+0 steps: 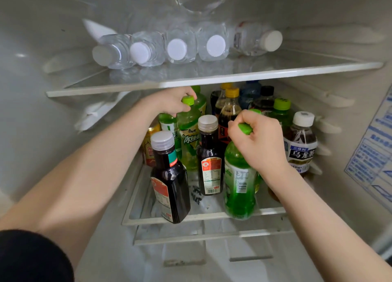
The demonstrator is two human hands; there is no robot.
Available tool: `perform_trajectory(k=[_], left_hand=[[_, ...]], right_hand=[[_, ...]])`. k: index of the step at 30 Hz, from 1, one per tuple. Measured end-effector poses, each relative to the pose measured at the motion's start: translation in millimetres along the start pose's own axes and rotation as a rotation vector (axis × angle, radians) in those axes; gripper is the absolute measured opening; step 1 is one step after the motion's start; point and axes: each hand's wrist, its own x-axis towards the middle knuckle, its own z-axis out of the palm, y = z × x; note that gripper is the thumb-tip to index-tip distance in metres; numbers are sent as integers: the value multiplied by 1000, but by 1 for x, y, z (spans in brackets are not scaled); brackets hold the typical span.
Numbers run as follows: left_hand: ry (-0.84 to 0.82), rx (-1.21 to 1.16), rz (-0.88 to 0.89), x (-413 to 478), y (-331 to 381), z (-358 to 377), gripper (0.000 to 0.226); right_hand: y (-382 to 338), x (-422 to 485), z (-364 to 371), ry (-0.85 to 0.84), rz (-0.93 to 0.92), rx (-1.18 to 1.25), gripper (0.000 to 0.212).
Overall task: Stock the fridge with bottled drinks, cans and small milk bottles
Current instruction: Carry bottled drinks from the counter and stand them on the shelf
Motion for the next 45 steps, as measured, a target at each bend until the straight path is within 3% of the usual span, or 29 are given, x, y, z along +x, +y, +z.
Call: perform_trajectory(k=[9, 16, 30, 40, 45], left_hand=[[-62, -14, 9, 26, -2, 3, 39], [-171, 123, 34, 21, -8, -1, 65], [-165, 63, 37, 40, -2, 4, 46], [-122, 61, 83, 42, -6, 7, 57], [-119, 16, 90, 40, -7, 8, 52]], right_hand=[[-2, 0, 0, -18, 4, -10, 23], [-2, 0, 2, -10, 12, -6, 22], [2, 1, 5, 6, 32, -10, 21], [0, 0, 4, 11, 26, 14, 21], [1, 0, 4, 8, 36, 25, 21]])
